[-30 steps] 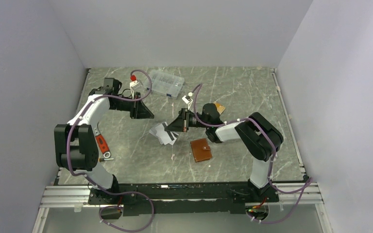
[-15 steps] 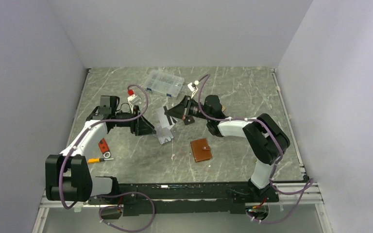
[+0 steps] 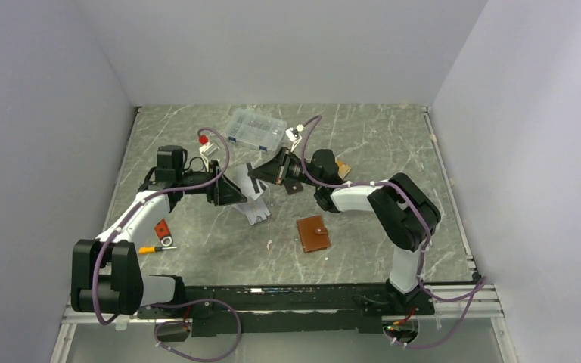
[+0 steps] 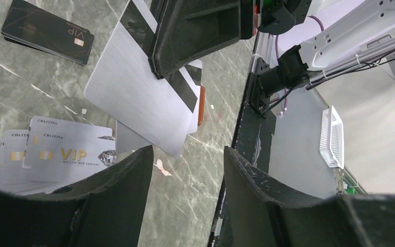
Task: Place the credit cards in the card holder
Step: Place the credit card at the center of the board.
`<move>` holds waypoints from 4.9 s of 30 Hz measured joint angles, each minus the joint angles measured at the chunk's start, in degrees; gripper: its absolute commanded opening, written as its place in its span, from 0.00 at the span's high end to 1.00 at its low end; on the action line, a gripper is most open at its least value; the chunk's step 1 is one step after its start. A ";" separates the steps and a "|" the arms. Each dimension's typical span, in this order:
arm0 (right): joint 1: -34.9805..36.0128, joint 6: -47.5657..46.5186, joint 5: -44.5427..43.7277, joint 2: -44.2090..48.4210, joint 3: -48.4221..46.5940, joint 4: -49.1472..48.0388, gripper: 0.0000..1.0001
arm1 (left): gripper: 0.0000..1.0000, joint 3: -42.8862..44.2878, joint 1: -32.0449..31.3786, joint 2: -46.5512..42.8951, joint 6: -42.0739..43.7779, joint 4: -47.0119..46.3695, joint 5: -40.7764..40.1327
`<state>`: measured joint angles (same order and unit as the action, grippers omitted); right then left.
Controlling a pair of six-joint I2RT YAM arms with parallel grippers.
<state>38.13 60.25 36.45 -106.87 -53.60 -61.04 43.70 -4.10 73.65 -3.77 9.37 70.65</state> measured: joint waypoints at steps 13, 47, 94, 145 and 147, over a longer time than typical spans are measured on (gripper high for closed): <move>0.00 3.04 -0.31 -0.94 0.02 -5.16 1.00 | 0.82 -0.07 0.07 0.46 -4.28 -3.23 1.57; -1.62 3.80 8.13 -0.94 3.87 -6.27 0.98 | 1.00 12.31 8.15 7.37 17.73 21.07 6.84; -2.40 6.88 16.41 -3.76 1.57 -6.67 0.67 | 0.97 13.18 0.72 13.44 19.10 21.38 6.91; -6.14 -25.18 6.78 22.36 8.48 52.70 1.00 | 0.92 11.78 0.81 12.79 12.94 16.61 -3.26; -7.08 -25.81 4.72 25.70 9.40 55.41 1.00 | 0.92 10.36 -1.29 13.33 11.50 14.95 -6.49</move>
<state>31.05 34.44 41.17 -81.17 -44.21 -5.63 54.06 -5.39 86.98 7.73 24.32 64.16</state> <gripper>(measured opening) 0.009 0.085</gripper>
